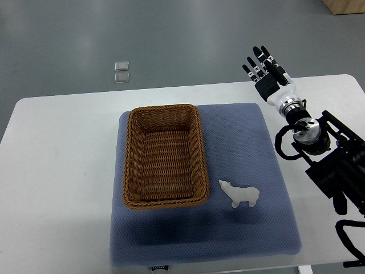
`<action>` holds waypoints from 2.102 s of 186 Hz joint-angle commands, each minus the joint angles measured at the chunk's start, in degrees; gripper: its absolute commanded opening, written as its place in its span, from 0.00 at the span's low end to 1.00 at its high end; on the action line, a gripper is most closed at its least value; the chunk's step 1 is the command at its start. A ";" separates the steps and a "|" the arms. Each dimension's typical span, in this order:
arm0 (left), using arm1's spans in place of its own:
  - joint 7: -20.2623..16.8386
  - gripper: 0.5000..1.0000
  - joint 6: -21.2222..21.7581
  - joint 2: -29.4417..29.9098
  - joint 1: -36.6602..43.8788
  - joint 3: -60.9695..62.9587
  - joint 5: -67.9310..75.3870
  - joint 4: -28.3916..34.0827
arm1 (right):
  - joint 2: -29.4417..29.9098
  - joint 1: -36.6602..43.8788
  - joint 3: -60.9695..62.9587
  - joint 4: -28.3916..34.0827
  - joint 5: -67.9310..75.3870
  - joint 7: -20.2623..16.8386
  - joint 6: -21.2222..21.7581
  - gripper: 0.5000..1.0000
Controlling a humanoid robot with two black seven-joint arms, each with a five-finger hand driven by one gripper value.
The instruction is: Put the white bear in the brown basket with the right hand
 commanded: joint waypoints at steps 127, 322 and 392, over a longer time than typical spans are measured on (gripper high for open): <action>-0.09 1.00 -0.09 0.00 0.00 -0.09 0.18 -0.45 | -8.28 2.05 -7.46 10.01 -12.37 -4.83 1.58 0.86; 0.00 1.00 -0.09 0.00 0.00 -0.09 0.18 -0.36 | -40.36 62.25 -90.35 45.52 -22.31 -24.34 20.39 0.85; 0.00 1.00 -0.09 0.00 0.09 -0.17 0.18 -0.37 | -42.21 52.68 -85.34 48.51 -19.49 -23.47 11.95 0.84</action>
